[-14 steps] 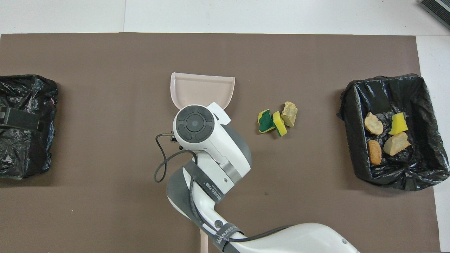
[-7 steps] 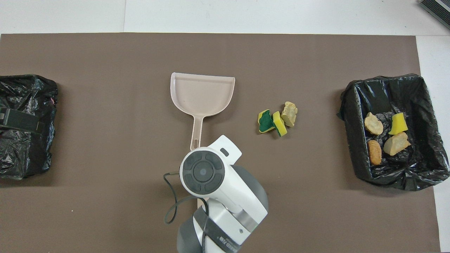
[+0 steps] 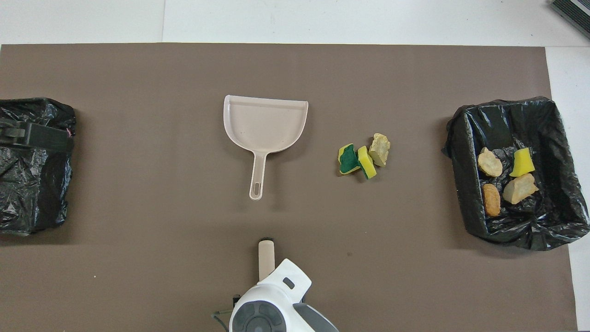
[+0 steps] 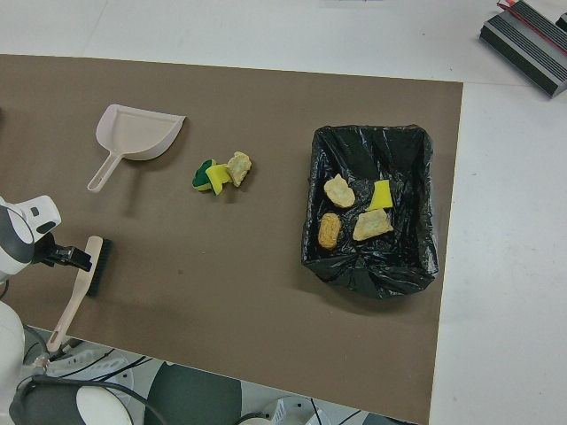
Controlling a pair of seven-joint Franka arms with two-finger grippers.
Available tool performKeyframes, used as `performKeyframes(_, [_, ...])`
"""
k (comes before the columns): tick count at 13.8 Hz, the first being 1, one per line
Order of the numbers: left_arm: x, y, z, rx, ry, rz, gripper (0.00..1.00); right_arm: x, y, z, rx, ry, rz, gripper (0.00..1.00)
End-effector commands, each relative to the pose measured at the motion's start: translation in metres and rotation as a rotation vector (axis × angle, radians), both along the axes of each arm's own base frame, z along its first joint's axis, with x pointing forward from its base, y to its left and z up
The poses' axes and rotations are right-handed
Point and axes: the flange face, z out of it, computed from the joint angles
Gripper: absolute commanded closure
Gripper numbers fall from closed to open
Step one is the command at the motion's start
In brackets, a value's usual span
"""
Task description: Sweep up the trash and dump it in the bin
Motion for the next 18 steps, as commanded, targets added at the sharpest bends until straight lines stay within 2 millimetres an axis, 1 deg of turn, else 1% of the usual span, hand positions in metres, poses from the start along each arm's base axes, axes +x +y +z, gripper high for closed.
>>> performKeyframes(1, [0.021,-0.042,-0.03,0.003,-0.016,-0.068,0.0,-0.034,-0.001,-0.016,-0.001,0.014,-0.021,0.01])
performKeyframes(2, [0.029,-0.061,-0.045,0.003,-0.021,-0.093,0.0,-0.041,0.0,-0.023,-0.012,0.02,-0.009,0.06])
performKeyframes(3, [0.029,-0.083,-0.057,0.002,-0.019,-0.119,0.0,-0.047,0.0,-0.028,-0.019,0.024,-0.002,0.11])
performKeyframes(4, [0.03,-0.097,-0.068,-0.002,-0.027,-0.115,0.0,-0.049,-0.003,-0.032,-0.016,0.034,-0.018,0.16])
performKeyframes(6, [0.032,-0.117,-0.089,-0.012,-0.05,-0.108,0.0,-0.051,-0.002,-0.032,0.001,0.056,-0.04,0.28])
performKeyframes(7, [0.032,-0.131,-0.109,-0.012,-0.044,-0.113,0.0,-0.053,0.0,-0.033,0.006,0.06,-0.041,0.3])
performKeyframes(8, [0.032,-0.142,-0.119,-0.013,-0.04,-0.105,0.0,-0.054,0.001,-0.032,0.011,0.066,-0.04,0.3])
performKeyframes(10, [0.036,-0.176,-0.147,-0.019,-0.037,-0.079,0.0,-0.055,0.001,-0.033,0.013,0.074,-0.039,0.3])
performKeyframes(11, [0.037,-0.193,-0.167,-0.015,-0.022,-0.071,0.0,-0.056,0.004,-0.037,0.015,0.072,-0.04,0.3])
performKeyframes(12, [0.038,-0.21,-0.185,-0.014,-0.014,-0.063,0.0,-0.059,0.006,-0.038,0.017,0.07,-0.03,0.34])
performKeyframes(13, [0.042,-0.227,-0.205,-0.022,-0.026,-0.045,0.0,-0.059,0.007,-0.037,0.021,0.069,-0.026,0.44])
performKeyframes(14, [0.044,-0.237,-0.221,-0.032,-0.038,-0.011,0.0,-0.059,0.006,-0.038,0.021,0.069,-0.018,0.59])
performKeyframes(15, [0.037,-0.249,-0.235,-0.03,-0.032,-0.022,0.0,-0.059,0.007,-0.037,0.025,0.067,-0.006,0.85])
performKeyframes(16, [0.031,-0.253,-0.25,-0.023,-0.018,-0.029,0.0,-0.06,0.007,-0.036,0.023,0.068,-0.005,1.0])
performKeyframes(17, [0.023,-0.257,-0.265,-0.019,-0.01,-0.037,0.0,-0.059,0.01,-0.035,0.021,0.071,-0.006,1.0])
performKeyframes(18, [0.011,-0.266,-0.278,-0.016,-0.006,-0.055,0.0,-0.056,0.014,-0.034,0.023,0.071,-0.008,1.0])
